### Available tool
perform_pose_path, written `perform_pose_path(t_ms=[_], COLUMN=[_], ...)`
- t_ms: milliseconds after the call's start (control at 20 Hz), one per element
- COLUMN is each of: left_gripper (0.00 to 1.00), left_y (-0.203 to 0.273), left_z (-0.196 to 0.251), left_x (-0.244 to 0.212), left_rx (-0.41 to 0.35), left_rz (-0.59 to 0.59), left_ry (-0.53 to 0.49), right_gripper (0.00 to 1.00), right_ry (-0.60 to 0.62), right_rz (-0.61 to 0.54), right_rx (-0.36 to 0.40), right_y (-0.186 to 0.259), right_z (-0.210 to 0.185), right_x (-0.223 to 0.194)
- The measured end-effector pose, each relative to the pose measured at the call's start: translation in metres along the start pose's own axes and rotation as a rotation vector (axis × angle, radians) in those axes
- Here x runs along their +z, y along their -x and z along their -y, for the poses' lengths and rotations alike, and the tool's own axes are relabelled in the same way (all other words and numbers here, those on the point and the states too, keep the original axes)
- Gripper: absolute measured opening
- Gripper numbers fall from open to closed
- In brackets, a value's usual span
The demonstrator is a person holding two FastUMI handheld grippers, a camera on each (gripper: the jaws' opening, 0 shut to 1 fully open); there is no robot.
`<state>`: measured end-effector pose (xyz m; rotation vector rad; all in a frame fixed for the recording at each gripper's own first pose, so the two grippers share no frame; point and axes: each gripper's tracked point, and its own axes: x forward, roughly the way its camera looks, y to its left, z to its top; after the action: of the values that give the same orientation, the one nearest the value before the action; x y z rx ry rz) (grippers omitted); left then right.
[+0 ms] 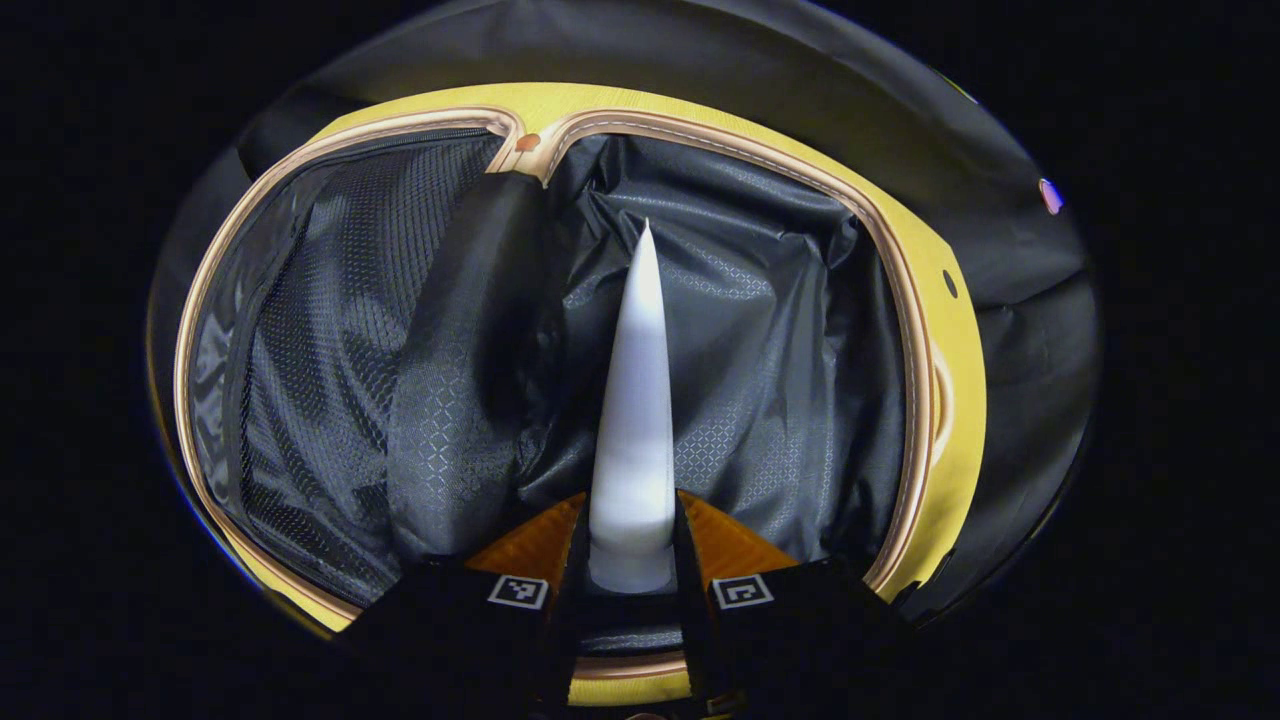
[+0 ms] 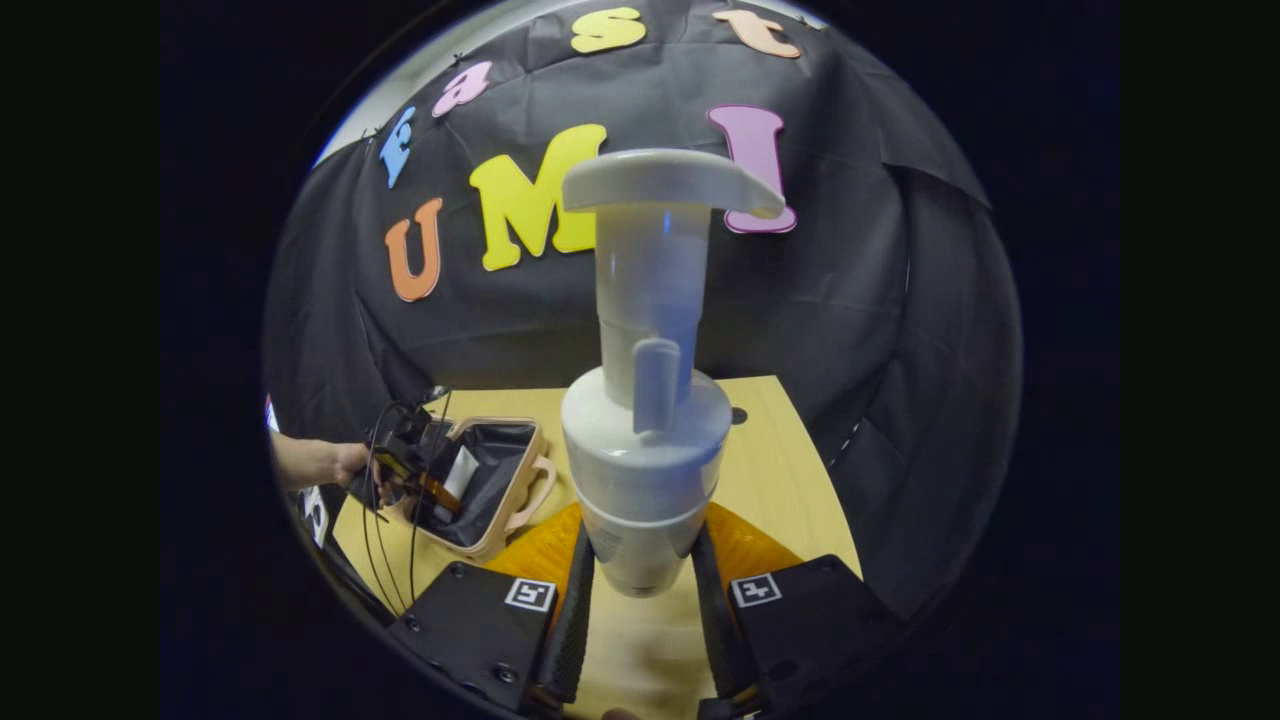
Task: First open the suitcase, pack the skin care products into it, and then close the suitcase.
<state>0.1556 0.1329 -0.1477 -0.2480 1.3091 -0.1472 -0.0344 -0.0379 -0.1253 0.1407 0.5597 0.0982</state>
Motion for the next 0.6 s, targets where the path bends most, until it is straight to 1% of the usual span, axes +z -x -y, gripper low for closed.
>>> perform_pose_path(t_ms=[150, 200, 250, 300, 350, 400, 450, 600], left_gripper=[0.5, 0.5, 0.63, 0.59, 0.66, 0.68, 0.75, 0.8], left_y=[0.002, 0.003, 0.006, 0.01, 0.017, 0.026, 0.036, 0.074], left_z=[-0.002, 0.0, 0.001, 0.001, 0.002, 0.001, 0.0, -0.001], left_x=[-0.003, -0.004, -0.004, -0.004, -0.006, -0.01, -0.013, -0.028], left_rx=[0.031, 0.031, 0.033, 0.033, 0.032, 0.033, 0.033, -0.011], left_rz=[-0.005, 0.002, 0.015, 0.032, 0.053, 0.077, 0.112, 0.232], left_ry=[-0.002, 0.003, 0.011, 0.018, 0.024, 0.029, 0.027, 0.028], right_gripper=[0.47, 0.47, 0.47, 0.47, 0.47, 0.47, 0.47, 0.46], right_ry=[0.017, 0.026, 0.037, 0.049, 0.062, 0.077, 0.098, 0.144], right_rz=[-0.038, -0.046, -0.049, -0.053, -0.059, -0.065, -0.072, -0.114], right_rx=[0.034, 0.051, 0.065, 0.087, 0.112, 0.139, 0.168, 0.265], right_y=[-0.006, -0.008, -0.009, -0.011, -0.013, -0.018, -0.024, -0.05], right_z=[-0.014, -0.022, -0.029, -0.038, -0.05, -0.062, -0.076, -0.126], right_x=[-0.01, -0.012, -0.013, -0.013, -0.014, -0.013, -0.012, -0.01])
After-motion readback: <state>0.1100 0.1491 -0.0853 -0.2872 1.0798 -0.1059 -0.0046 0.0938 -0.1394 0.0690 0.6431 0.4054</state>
